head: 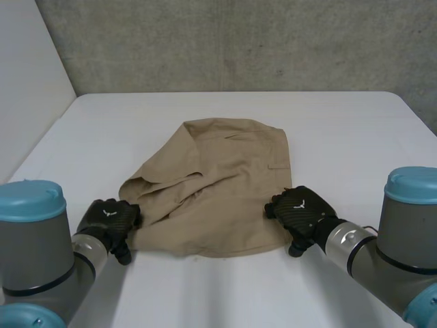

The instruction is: Fold the shorts.

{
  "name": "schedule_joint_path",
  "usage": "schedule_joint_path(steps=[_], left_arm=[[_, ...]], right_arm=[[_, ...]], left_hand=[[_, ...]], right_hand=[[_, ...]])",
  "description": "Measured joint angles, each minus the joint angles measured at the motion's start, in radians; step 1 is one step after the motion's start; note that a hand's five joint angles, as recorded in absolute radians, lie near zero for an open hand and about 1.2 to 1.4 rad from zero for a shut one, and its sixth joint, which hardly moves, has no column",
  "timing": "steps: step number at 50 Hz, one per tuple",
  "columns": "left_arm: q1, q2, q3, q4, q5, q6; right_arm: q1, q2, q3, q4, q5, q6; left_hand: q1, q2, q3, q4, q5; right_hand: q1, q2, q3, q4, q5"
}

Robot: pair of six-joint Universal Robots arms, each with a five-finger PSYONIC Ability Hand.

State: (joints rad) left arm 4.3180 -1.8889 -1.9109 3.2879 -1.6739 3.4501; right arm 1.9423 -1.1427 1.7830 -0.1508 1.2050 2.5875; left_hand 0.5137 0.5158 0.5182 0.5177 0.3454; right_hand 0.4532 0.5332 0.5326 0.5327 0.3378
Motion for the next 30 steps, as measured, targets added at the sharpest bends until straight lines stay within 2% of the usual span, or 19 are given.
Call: schedule_joint_path(steps=[11, 18, 20, 22, 23, 25, 26, 30], left_arm=[[-0.003, -0.047, 0.033, 0.066, -0.001, 0.002], [-0.003, -0.076, 0.050, 0.071, 0.000, 0.002], [-0.002, -0.081, 0.056, 0.072, 0.000, 0.002], [-0.001, -0.083, 0.060, 0.072, 0.000, 0.002], [-0.001, -0.083, 0.060, 0.072, 0.000, 0.002], [0.001, -0.083, 0.066, 0.072, 0.000, 0.001], [0.001, -0.081, 0.071, 0.071, 0.000, 0.001], [0.001, -0.066, 0.088, 0.066, 0.001, 0.001]], right_arm=[[0.006, 0.046, -0.039, -0.002, 0.005, -0.009], [0.006, 0.063, -0.056, -0.001, 0.013, -0.014], [0.006, 0.067, -0.061, -0.003, 0.015, -0.015], [0.006, 0.069, -0.064, -0.006, 0.016, -0.015], [0.006, 0.069, -0.064, -0.006, 0.016, -0.015], [0.006, 0.071, -0.068, -0.016, 0.019, -0.015], [0.006, 0.072, -0.071, -0.023, 0.023, -0.015], [0.006, 0.072, -0.081, -0.039, 0.035, -0.015]], left_hand=[[0.112, 0.124, 0.123, 0.124, 0.113], [0.288, 0.275, 0.268, 0.269, 0.259], [0.410, 0.402, 0.392, 0.395, 0.385], [0.565, 0.550, 0.545, 0.548, 0.537], [0.565, 0.550, 0.545, 0.548, 0.537], [0.565, 0.550, 0.545, 0.548, 0.537], [0.610, 0.662, 0.653, 0.665, 0.628], [0.610, 0.674, 0.666, 0.677, 0.629]], right_hand=[[0.079, 0.089, 0.090, 0.087, 0.083], [0.092, 0.104, 0.104, 0.102, 0.097], [0.096, 0.112, 0.110, 0.108, 0.103], [0.203, 0.243, 0.246, 0.236, 0.229], [0.203, 0.243, 0.246, 0.236, 0.229], [0.307, 0.393, 0.399, 0.401, 0.378], [0.414, 0.548, 0.551, 0.556, 0.522], [0.476, 0.631, 0.637, 0.644, 0.609]])
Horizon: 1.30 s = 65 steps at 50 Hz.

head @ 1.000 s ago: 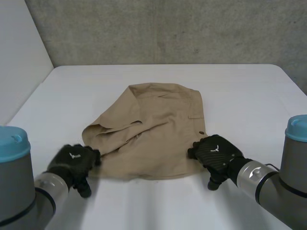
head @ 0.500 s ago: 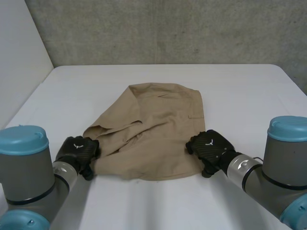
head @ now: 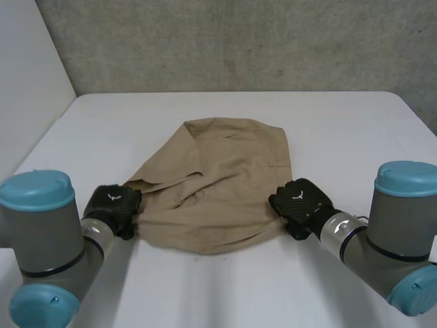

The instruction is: Fold the shorts.

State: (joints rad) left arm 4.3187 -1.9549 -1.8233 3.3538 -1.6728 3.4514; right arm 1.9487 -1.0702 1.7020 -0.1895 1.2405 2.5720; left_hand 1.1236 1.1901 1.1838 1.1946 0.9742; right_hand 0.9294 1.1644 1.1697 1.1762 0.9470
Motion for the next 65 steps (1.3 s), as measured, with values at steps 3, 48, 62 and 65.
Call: schedule_joint_path(steps=[3, 48, 62, 65], left_arm=[[-0.001, 0.023, 0.012, -0.008, 0.000, 0.000], [-0.063, 0.470, 0.338, -0.210, 0.034, -0.041], [-0.038, 0.031, 0.532, -0.131, 0.033, 0.048], [-0.032, -0.023, 0.634, -0.028, 0.034, 0.083]], right_arm=[[-0.001, -0.004, -0.010, -0.002, 0.007, 0.000], [-0.012, -0.429, -0.527, 0.512, 0.037, 0.079], [0.002, -0.039, -0.717, 0.495, 0.169, 0.025], [0.005, 0.027, -0.832, 0.402, 0.216, 0.038]], left_hand=[[0.000, 0.000, 0.000, 0.000, 0.000], [0.000, 0.004, 0.005, 0.004, 0.000], [0.000, 0.005, 0.005, 0.005, 0.000], [0.000, 0.005, 0.005, 0.005, 0.000]], right_hand=[[0.003, 0.001, 0.008, 0.012, 0.005], [0.018, 0.001, 0.015, 0.012, 0.028], [0.018, 0.001, 0.015, 0.012, 0.028], [0.018, 0.001, 0.015, 0.012, 0.028]])
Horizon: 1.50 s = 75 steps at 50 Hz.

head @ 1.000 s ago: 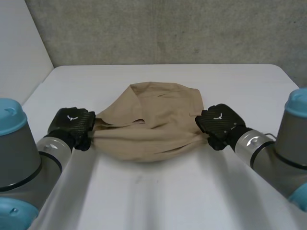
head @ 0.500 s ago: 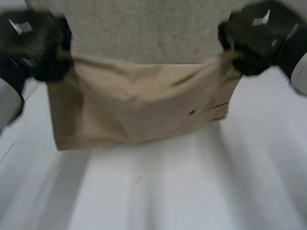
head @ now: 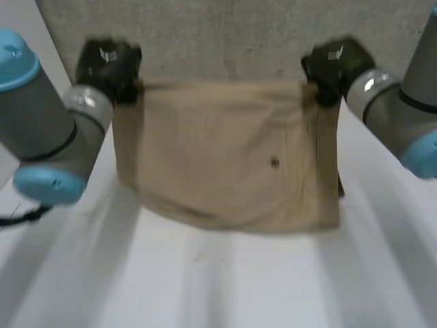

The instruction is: Fold the shorts.

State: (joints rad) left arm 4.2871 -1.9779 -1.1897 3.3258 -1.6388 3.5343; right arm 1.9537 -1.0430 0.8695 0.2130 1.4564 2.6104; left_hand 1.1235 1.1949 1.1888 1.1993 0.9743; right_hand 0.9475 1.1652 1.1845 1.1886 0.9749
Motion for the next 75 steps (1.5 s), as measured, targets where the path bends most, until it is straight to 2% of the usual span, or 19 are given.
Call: schedule_joint_path(steps=[6, 7, 9, 12, 15, 23, 29, 40, 50, 54, 60, 64, 65, 66, 67, 68, 69, 72, 75], left_arm=[[0.003, -0.030, 0.148, 0.299, -0.001, 0.020], [-0.001, -0.027, 0.177, 0.416, -0.002, 0.017], [-0.007, -0.023, 0.193, 0.506, -0.003, 0.012], [-0.019, -0.009, 0.193, 0.587, -0.005, -0.006], [-0.023, 0.001, 0.176, 0.586, -0.006, -0.024], [-0.009, 0.033, 0.005, 0.434, -0.008, -0.103], [-0.006, 0.033, -0.234, 0.368, -0.002, -0.112], [-0.064, -0.099, -0.511, 0.275, -0.018, 0.004], [-0.082, 0.098, -0.615, 0.116, -0.081, 0.072], [-0.099, 0.249, -0.683, -0.042, -0.101, 0.077], [-0.196, 0.352, -0.760, -0.302, -0.106, 0.074], [-0.253, 0.352, -0.776, -0.366, -0.105, 0.069], [-0.269, 0.344, -0.775, -0.370, -0.105, 0.069], [-0.272, 0.341, -0.774, -0.368, -0.105, 0.069], [-0.280, 0.332, -0.769, -0.360, -0.105, 0.070], [-0.281, 0.328, -0.766, -0.355, -0.105, 0.070], [-0.284, 0.316, -0.756, -0.335, -0.104, 0.071], [-0.274, 0.298, -0.727, -0.288, -0.104, 0.074], [-0.240, 0.282, -0.680, -0.229, -0.101, 0.078]], right_arm=[[0.001, 0.015, -0.113, -0.327, 0.039, 0.039], [0.001, -0.002, -0.121, -0.453, 0.046, 0.052], [-0.001, -0.023, -0.111, -0.557, 0.050, 0.062], [-0.003, -0.066, -0.065, -0.682, 0.052, 0.074], [-0.004, -0.090, -0.024, -0.720, 0.050, 0.077], [-0.009, -0.130, 0.166, -0.672, 0.000, 0.078], [-0.010, -0.096, 0.325, -0.456, -0.077, 0.070], [-0.010, 0.028, 0.574, -0.303, -0.100, -0.012], [-0.011, -0.083, 0.701, -0.150, -0.100, -0.124], [-0.012, -0.169, 0.765, -0.019, -0.103, -0.190], [-0.025, -0.285, 0.858, 0.163, -0.100, -0.332], [-0.039, -0.320, 0.894, 0.210, -0.100, -0.381], [-0.044, -0.329, 0.905, 0.208, -0.101, -0.391], [-0.046, -0.331, 0.908, 0.206, -0.102, -0.393], [-0.050, -0.334, 0.916, 0.195, -0.102, -0.397], [-0.051, -0.335, 0.919, 0.190, -0.103, -0.398], [-0.054, -0.337, 0.929, 0.170, -0.104, -0.399], [-0.059, -0.337, 0.945, 0.127, -0.106, -0.398], [-0.064, -0.335, 0.963, 0.080, -0.108, -0.395]], left_hand=[[0.000, 0.000, 0.002, 0.000, 0.000], [0.000, 0.000, 0.002, 0.000, 0.000], [0.000, 0.000, 0.002, 0.000, 0.000], [0.000, 0.000, 0.002, 0.000, 0.000], [0.000, 0.000, 0.002, 0.000, 0.000], [0.000, 0.000, 0.002, 0.000, 0.000], [0.000, 0.002, 0.003, 0.000, 0.000], [0.000, 0.002, 0.003, 0.000, 0.010], [0.000, 0.002, 0.003, 0.000, 0.010], [0.000, 0.002, 0.003, 0.000, 0.010], [0.000, 0.002, 0.003, 0.000, 0.010], [-0.008, -0.020, -0.017, -0.023, -0.001], [-0.127, -0.164, -0.159, -0.168, -0.122], [-0.127, -0.164, -0.159, -0.168, -0.122], [-0.555, -0.543, -0.531, -0.549, -0.499], [-0.555, -0.543, -0.531, -0.549, -0.499], [-0.864, -0.867, -0.842, -0.867, -0.815], [-0.928, -0.982, -0.973, -0.991, -0.928], [-0.927, -0.985, -0.974, -0.993, -0.930]], right_hand=[[0.000, 0.004, 0.000, 0.000, 0.000], [0.000, 0.004, 0.000, 0.000, 0.000], [0.000, 0.004, 0.000, 0.000, 0.000], [0.000, 0.004, 0.000, 0.000, 0.000], [0.000, 0.004, 0.000, 0.000, 0.000], [0.000, 0.004, 0.000, 0.000, 0.005], [0.000, 0.004, 0.000, 0.000, 0.005], [0.000, 0.018, 0.000, 0.000, 0.005], [0.000, 0.018, 0.000, 0.000, 0.005], [0.000, 0.018, 0.000, 0.000, 0.005], [0.000, 0.018, 0.000, 0.000, 0.005], [0.000, 0.018, 0.000, 0.000, 0.005], [0.000, 0.018, 0.000, 0.000, 0.005], [0.000, 0.018, 0.000, 0.000, 0.005], [0.000, 0.018, 0.000, 0.000, 0.005], [0.000, 0.018, 0.000, 0.000, 0.005], [0.000, 0.018, 0.000, 0.000, 0.005], [0.000, 0.018, 0.000, 0.000, 0.005], [0.000, 0.018, 0.000, 0.000, 0.005]])
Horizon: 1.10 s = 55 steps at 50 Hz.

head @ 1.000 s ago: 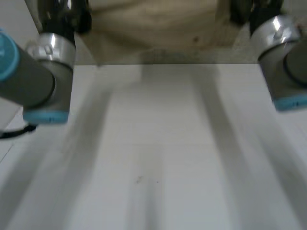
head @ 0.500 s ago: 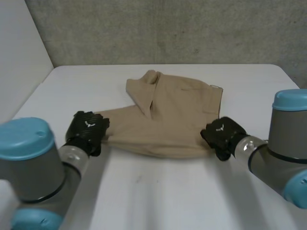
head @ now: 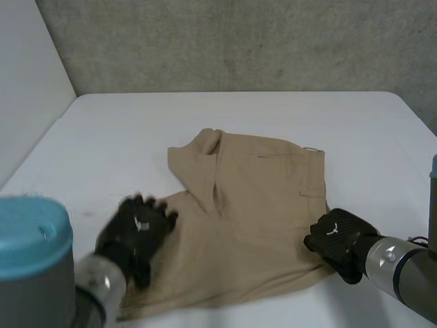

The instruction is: Fold the shorts.

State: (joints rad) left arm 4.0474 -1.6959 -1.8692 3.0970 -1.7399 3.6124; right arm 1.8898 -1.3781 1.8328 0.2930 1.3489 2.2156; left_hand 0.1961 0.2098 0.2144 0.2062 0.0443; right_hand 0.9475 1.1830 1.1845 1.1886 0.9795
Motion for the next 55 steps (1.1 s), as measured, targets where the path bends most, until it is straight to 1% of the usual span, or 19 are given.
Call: schedule_joint_path(steps=[4, 7, 8, 9, 10, 11, 12, 17, 18, 19, 21, 23, 25, 33, 41, 47, 49, 53, 55], left_arm=[[0.062, -0.020, 0.078, 0.076, 0.023, 0.002], [0.098, -0.043, 0.131, 0.120, 0.070, 0.002], [0.120, -0.065, 0.165, 0.144, 0.113, 0.001], [0.126, -0.071, 0.173, 0.150, 0.125, 0.001], [0.139, -0.088, 0.194, 0.160, 0.158, 0.000], [0.169, -0.131, 0.242, 0.180, 0.233, -0.003], [0.177, -0.144, 0.256, 0.185, 0.255, -0.003], [0.244, -0.292, 0.398, 0.209, 0.457, -0.009], [0.246, -0.302, 0.407, 0.210, 0.467, -0.010], [0.257, -0.357, 0.458, 0.212, 0.515, -0.010], [0.265, -0.426, 0.522, 0.214, 0.564, -0.009], [0.268, -0.464, 0.558, 0.214, 0.586, -0.009], [0.271, -0.547, 0.639, 0.214, 0.621, -0.007], [0.260, -0.743, 0.837, 0.212, 0.667, 0.007], [0.248, -0.840, 0.953, 0.198, 0.689, 0.043], [0.241, -0.892, 1.033, 0.144, 0.692, 0.086], [0.238, -0.931, 1.098, 0.072, 0.691, 0.134], [0.235, -0.960, 1.147, 0.010, 0.688, 0.180], [0.233, -0.978, 1.179, -0.034, 0.683, 0.212]], right_arm=[[-0.003, 0.002, 0.019, -0.048, 0.000, 0.003], [-0.004, 0.002, 0.029, -0.072, 0.000, 0.005], [-0.005, 0.002, 0.033, -0.083, 0.001, 0.006], [-0.005, 0.002, 0.035, -0.087, 0.001, 0.008], [-0.004, 0.002, 0.038, -0.093, 0.001, 0.010], [-0.004, 0.002, 0.043, -0.106, 0.001, 0.016], [-0.004, 0.002, 0.044, -0.109, 0.001, 0.018], [-0.003, 0.003, 0.060, -0.137, 0.000, 0.042], [-0.003, 0.003, 0.061, -0.138, 0.000, 0.043], [-0.003, 0.003, 0.065, -0.145, 0.000, 0.047], [-0.003, 0.004, 0.075, -0.157, 0.000, 0.053], [-0.003, 0.005, 0.080, -0.164, 0.000, 0.056], [-0.004, 0.008, 0.094, -0.182, 0.000, 0.063], [-0.004, 0.024, 0.120, -0.224, 0.000, 0.091], [-0.006, 0.031, 0.126, -0.234, 0.000, 0.104], [-0.007, 0.030, 0.126, -0.238, -0.001, 0.107], [-0.007, 0.030, 0.126, -0.239, -0.002, 0.107], [-0.007, 0.030, 0.126, -0.240, -0.003, 0.107], [-0.006, 0.030, 0.128, -0.241, -0.004, 0.107]], left_hand=[[0.006, 0.005, 0.002, 0.003, 0.002], [0.104, 0.083, 0.077, 0.088, 0.077], [0.141, 0.123, 0.111, 0.124, 0.110], [0.141, 0.123, 0.111, 0.124, 0.110], [0.215, 0.188, 0.181, 0.193, 0.181], [0.258, 0.234, 0.227, 0.235, 0.223], [0.276, 0.251, 0.244, 0.255, 0.244], [0.353, 0.334, 0.331, 0.341, 0.328], [0.353, 0.334, 0.331, 0.341, 0.328], [0.371, 0.353, 0.349, 0.360, 0.346], [0.376, 0.358, 0.354, 0.367, 0.352], [0.376, 0.360, 0.355, 0.370, 0.355], [0.376, 0.360, 0.355, 0.369, 0.355], [0.351, 0.336, 0.333, 0.336, 0.316], [0.302, 0.284, 0.281, 0.278, 0.259], [0.288, 0.270, 0.265, 0.262, 0.243], [0.288, 0.270, 0.265, 0.262, 0.243], [0.297, 0.280, 0.275, 0.276, 0.260], [0.365, 0.343, 0.339, 0.349, 0.337]], right_hand=[[0.000, 0.000, 0.000, 0.000, 0.000], [0.000, 0.000, 0.000, 0.000, 0.001], [0.000, 0.000, 0.000, 0.000, 0.004], [0.000, 0.000, 0.000, 0.000, 0.005], [0.000, 0.000, 0.000, 0.000, 0.005], [0.000, 0.000, 0.000, 0.000, 0.006], [0.000, 0.000, 0.000, 0.000, 0.006], [0.009, 0.000, 0.000, 0.000, 0.006], [0.009, 0.000, 0.000, 0.000, 0.006], [0.009, 0.000, 0.000, 0.000, 0.006], [0.009, 0.000, 0.000, 0.000, 0.006], [0.009, 0.000, 0.000, 0.000, 0.006], [0.009, 0.000, 0.000, 0.000, 0.007], [0.009, 0.000, 0.000, 0.000, 0.007], [0.009, 0.000, 0.000, 0.000, 0.007], [0.009, 0.000, 0.000, 0.000, 0.007], [0.009, 0.000, 0.000, 0.000, 0.007], [0.009, 0.000, 0.000, 0.000, 0.007], [0.009, 0.000, 0.000, 0.000, 0.007]])
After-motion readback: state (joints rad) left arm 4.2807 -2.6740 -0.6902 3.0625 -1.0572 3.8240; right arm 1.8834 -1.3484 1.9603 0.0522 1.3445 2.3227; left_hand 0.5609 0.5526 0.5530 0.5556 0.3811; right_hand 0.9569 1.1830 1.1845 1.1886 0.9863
